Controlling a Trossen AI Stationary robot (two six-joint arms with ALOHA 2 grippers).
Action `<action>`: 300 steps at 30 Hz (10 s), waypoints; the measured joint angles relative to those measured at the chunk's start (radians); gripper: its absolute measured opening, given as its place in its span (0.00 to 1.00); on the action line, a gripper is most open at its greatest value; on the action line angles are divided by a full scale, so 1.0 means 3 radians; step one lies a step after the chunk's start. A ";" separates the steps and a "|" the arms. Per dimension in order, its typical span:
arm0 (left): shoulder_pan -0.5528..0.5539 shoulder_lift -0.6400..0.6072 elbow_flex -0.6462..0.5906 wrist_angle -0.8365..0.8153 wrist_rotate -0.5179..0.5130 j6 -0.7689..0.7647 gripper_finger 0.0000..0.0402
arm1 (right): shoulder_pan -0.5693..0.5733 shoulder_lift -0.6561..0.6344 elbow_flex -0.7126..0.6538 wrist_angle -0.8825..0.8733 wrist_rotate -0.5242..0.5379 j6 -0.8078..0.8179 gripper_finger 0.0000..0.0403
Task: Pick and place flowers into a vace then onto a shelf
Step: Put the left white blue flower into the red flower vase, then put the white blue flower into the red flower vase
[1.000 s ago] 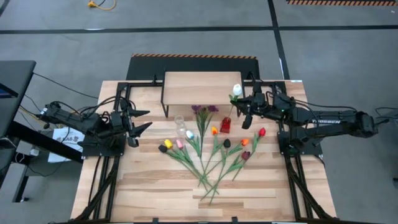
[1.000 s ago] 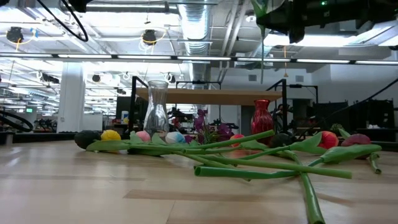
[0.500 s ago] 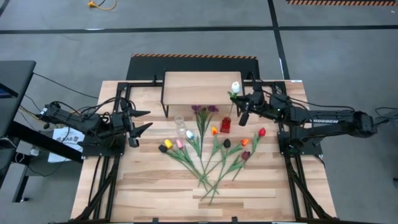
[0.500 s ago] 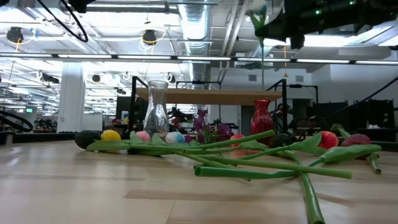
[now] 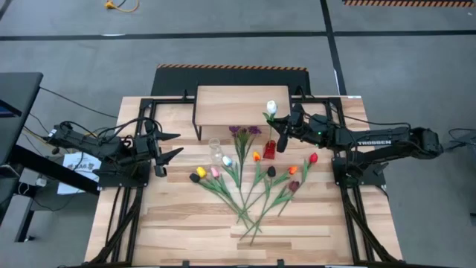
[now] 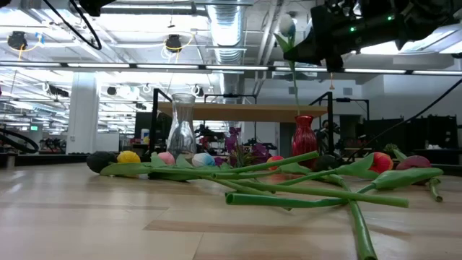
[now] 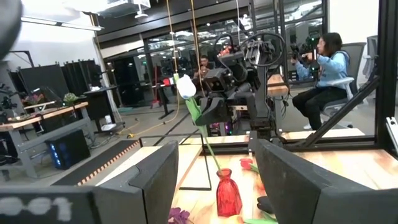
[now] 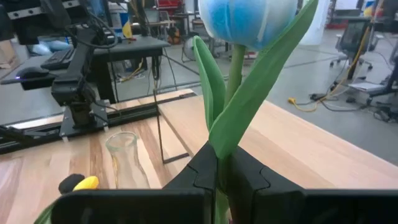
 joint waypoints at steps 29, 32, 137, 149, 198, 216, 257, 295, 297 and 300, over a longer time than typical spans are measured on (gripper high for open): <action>0.0000 0.0000 0.0000 -0.0174 -0.0008 0.0001 0.51 | 0.0153 -0.0049 0.0004 -0.1003 -0.0005 0.0506 0.35; 0.0000 0.0001 0.0000 -0.0182 -0.0008 0.0001 0.51 | 0.0154 -0.0049 0.0004 -0.1165 -0.0032 0.0585 0.37; -0.0001 -0.0001 0.0000 -0.0428 0.0356 -0.0573 0.51 | 0.1692 0.3505 0.2153 -0.1306 0.1208 0.2101 0.09; -0.0001 0.0000 0.0000 -0.0454 0.0355 -0.0598 0.51 | 0.1753 0.3526 0.2334 -0.1395 0.1120 0.2003 0.01; -0.0001 0.0001 0.0000 -0.0453 0.0352 -0.0598 0.51 | 0.2674 0.3511 0.4349 -0.4357 0.1849 0.2621 0.00; -0.0001 0.0000 0.0000 -0.0449 0.0352 -0.0598 0.51 | 0.2642 0.3510 0.4400 -0.3205 0.0881 0.1063 0.00; 0.0000 -0.0001 0.0000 -0.0519 0.0351 -0.0621 0.51 | 0.2839 0.1521 0.0017 0.3174 0.2095 -0.1431 0.00; 0.0195 0.1546 0.0004 0.1937 0.0525 -0.0160 0.51 | 0.1609 0.1460 -0.0018 0.3803 0.0371 -0.1666 0.00; 0.0292 0.1830 0.0006 0.2242 0.0529 -0.0192 0.51 | 0.1609 0.1461 -0.0005 0.3793 0.0269 -0.1662 0.00; 0.0437 0.2262 0.0079 0.2548 0.0749 -0.0298 0.51 | 0.1631 0.1465 0.0014 0.3765 0.0113 -0.1633 0.00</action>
